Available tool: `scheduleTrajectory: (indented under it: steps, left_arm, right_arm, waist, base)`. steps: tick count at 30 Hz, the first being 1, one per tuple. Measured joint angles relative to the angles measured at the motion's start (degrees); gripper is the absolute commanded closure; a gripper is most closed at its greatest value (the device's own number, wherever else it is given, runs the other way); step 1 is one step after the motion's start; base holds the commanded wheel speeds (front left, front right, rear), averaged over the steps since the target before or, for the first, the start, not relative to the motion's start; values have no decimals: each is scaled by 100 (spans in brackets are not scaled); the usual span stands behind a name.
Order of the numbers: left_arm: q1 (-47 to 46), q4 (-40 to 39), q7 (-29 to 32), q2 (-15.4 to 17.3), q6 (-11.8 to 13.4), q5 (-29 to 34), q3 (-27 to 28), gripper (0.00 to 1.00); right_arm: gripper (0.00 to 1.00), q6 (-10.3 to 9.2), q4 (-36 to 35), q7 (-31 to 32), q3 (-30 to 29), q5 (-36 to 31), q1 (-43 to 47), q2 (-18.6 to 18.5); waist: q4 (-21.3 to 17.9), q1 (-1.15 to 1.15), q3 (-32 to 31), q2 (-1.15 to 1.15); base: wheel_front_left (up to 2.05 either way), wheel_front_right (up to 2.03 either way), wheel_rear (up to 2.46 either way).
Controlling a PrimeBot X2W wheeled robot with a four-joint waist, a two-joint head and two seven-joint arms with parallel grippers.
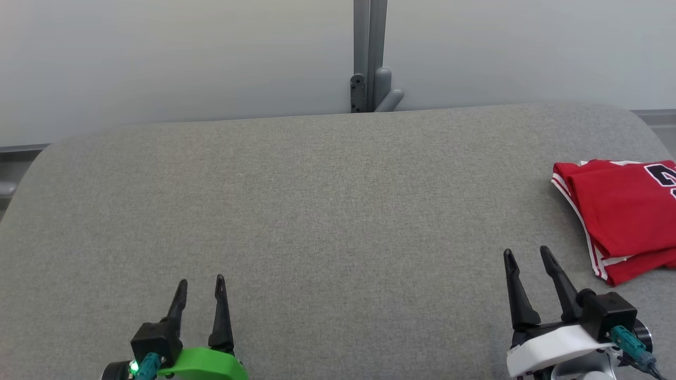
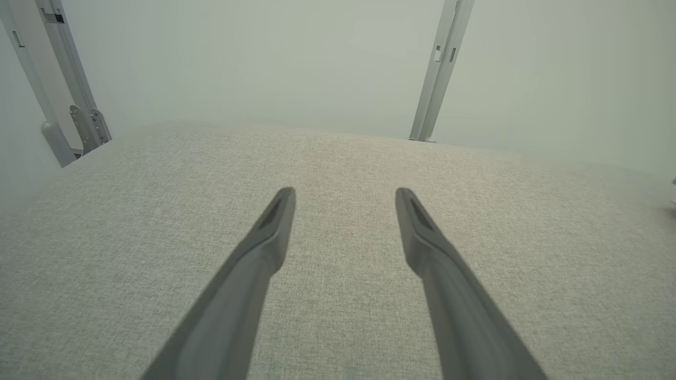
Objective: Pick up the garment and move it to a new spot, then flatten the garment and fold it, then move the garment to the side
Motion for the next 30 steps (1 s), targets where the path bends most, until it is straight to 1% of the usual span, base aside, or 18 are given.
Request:
scheduleTrajectory:
  steps: [5,16,17,30]
  left_arm:
    - [112,237,52,-14,0,-36,2,100]
    - [81,234,396,-18,-145,-1128,246,100]
    - [81,234,396,-18,-145,-1128,246,100]
    - [-42,189,750,-21,-320,-2301,517,100]
  right_arm:
    - [100,0,225,24,18,79,113,31]
    - [100,0,281,230,-5,1317,76,-4]
    - [100,0,281,230,-5,1317,76,-4]
    - [100,0,348,465,-51,2621,-58,-53]
  waist:
    - [-1,0,2,0]
    - [-13,0,18,0]
    - [-13,0,18,0]
    - [-26,0,37,0]
  base:
    - [0,0,0]
    - [0,0,0]
    - [0,0,0]
    - [0,0,0]
